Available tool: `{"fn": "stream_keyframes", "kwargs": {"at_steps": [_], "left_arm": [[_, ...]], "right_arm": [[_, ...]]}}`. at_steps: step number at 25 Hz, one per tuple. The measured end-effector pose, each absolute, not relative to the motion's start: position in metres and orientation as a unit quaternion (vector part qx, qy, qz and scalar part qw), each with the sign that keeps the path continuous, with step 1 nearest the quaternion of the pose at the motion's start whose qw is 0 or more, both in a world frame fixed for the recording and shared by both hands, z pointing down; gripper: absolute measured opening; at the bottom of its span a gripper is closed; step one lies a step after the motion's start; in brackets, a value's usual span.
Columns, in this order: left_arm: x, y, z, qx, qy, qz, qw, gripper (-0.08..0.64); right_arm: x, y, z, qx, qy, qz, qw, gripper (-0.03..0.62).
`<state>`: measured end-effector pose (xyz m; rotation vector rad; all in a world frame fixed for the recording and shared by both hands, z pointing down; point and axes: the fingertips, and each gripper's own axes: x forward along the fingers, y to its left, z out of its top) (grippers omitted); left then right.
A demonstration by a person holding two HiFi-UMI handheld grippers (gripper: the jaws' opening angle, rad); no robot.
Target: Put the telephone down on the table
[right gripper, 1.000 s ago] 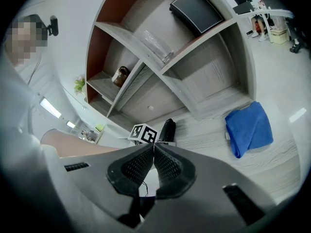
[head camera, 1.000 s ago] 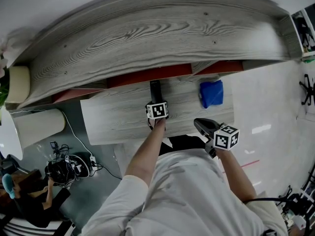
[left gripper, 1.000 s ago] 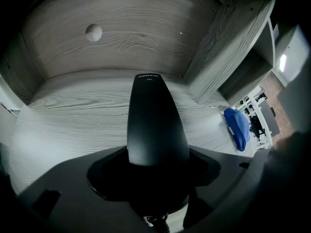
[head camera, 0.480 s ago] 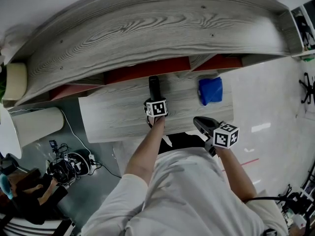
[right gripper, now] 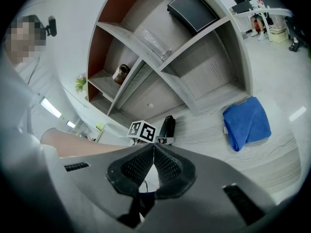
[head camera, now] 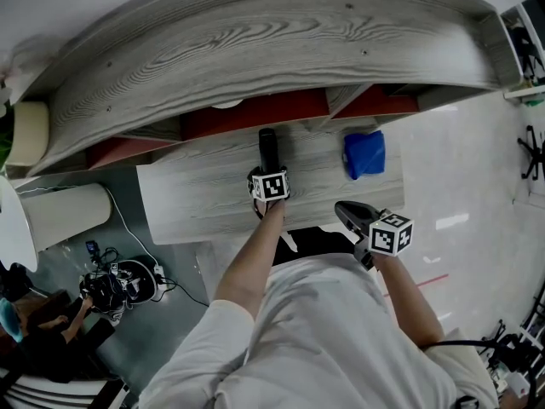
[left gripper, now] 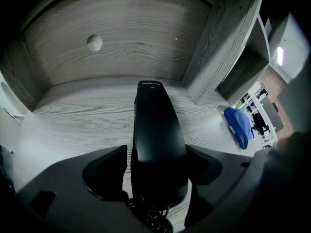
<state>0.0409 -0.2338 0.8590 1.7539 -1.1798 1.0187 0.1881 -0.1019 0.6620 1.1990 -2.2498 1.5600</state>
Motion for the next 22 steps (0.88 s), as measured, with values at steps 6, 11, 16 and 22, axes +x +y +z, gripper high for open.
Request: {"fn": "stream_keyframes", "kwargs": {"at_steps": [6, 11, 16, 22], "left_arm": [[0.039, -0.235, 0.847, 0.699, -0.476, 0.357, 0.397, 0.348], [0.042, -0.233, 0.824, 0.706, -0.474, 0.343, 0.400, 0.348], [0.035, -0.231, 0.799, 0.711, -0.485, 0.322, 0.394, 0.347], [0.019, -0.225, 0.759, 0.725, -0.500, 0.299, 0.367, 0.344]], "right_arm": [[0.180, -0.104, 0.659, 0.391, -0.759, 0.515, 0.071, 0.017], [0.175, -0.103, 0.654, 0.386, -0.766, 0.510, 0.066, 0.017], [0.175, -0.101, 0.651, 0.384, -0.769, 0.507, 0.060, 0.017], [0.183, -0.104, 0.649, 0.392, -0.769, 0.502, 0.055, 0.017]]}}
